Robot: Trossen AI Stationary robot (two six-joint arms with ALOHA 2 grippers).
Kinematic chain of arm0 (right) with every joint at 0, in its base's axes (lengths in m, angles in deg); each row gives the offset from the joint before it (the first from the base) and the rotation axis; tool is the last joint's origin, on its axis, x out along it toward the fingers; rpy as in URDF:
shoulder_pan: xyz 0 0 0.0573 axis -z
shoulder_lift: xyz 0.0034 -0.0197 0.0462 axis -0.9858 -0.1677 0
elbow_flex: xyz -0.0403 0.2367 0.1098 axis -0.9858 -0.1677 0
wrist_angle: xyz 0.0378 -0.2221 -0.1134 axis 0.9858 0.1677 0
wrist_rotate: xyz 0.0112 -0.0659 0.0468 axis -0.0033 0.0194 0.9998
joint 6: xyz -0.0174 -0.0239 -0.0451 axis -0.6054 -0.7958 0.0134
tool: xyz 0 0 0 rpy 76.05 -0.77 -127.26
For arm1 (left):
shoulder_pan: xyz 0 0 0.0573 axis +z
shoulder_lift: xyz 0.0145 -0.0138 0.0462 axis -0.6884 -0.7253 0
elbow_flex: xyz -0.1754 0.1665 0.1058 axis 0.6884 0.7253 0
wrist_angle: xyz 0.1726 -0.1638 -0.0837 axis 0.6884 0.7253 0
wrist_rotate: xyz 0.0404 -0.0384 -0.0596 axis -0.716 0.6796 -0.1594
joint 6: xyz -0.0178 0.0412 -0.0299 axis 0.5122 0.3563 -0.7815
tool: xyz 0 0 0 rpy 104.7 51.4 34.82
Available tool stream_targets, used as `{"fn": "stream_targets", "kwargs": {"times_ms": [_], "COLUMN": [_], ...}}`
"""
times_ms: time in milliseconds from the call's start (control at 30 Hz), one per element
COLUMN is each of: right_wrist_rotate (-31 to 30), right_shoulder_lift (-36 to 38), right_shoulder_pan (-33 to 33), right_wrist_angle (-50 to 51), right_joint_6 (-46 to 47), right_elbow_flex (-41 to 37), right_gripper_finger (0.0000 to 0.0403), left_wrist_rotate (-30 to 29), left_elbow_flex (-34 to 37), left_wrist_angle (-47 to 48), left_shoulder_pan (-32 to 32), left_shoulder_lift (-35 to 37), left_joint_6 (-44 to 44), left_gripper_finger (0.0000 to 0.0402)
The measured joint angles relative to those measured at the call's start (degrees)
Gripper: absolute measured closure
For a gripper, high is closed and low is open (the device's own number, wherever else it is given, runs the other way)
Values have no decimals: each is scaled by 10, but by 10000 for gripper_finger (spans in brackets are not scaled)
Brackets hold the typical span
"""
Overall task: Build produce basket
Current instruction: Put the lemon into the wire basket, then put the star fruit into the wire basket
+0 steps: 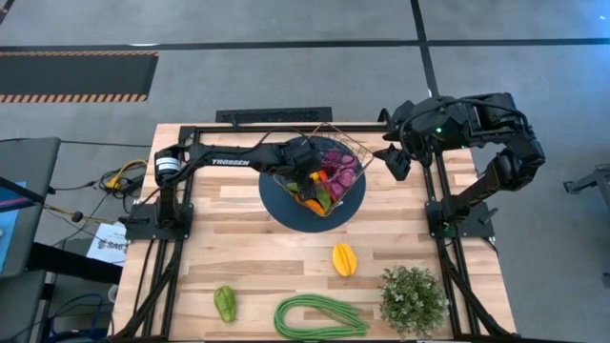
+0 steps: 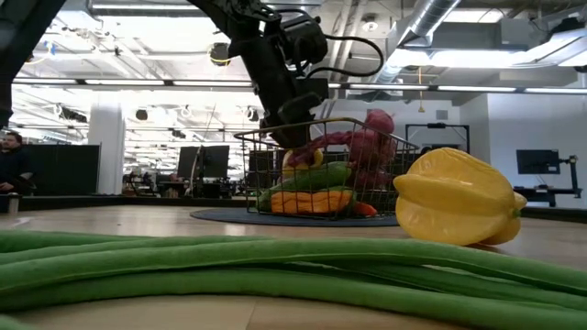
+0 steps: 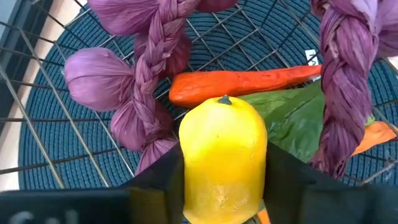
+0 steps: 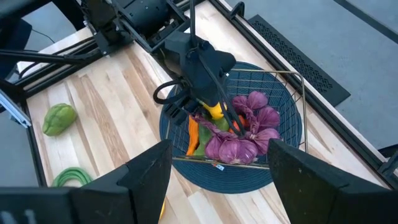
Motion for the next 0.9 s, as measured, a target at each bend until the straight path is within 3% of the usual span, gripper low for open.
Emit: {"fn": "stream_targets", "kwargs": {"times_ms": [167,300,600,900], "right_wrist_rotate": [6,13,33,47], "right_shoulder_lift": [0,0,-1,-12], "right_shoulder_pan": [0,0,0,-63], "right_wrist_angle": [0,0,0,-1], "right_joint_6": [-5,-6,9,99], "right_elbow_flex": [0,0,0,-88], "right_gripper_finger": [122,122,122,122], "left_wrist_rotate": [0,-11,-57,-26], "left_elbow_flex": [0,0,0,0], "left_wrist_angle": [14,31,83,198], "left_shoulder_pan": [-1,-1,-4,-46], "left_shoulder_lift": [3,30,180,365], "left_joint_6": [-16,-20,-43,-80], "left_gripper_finger": [135,91,80,80]}}
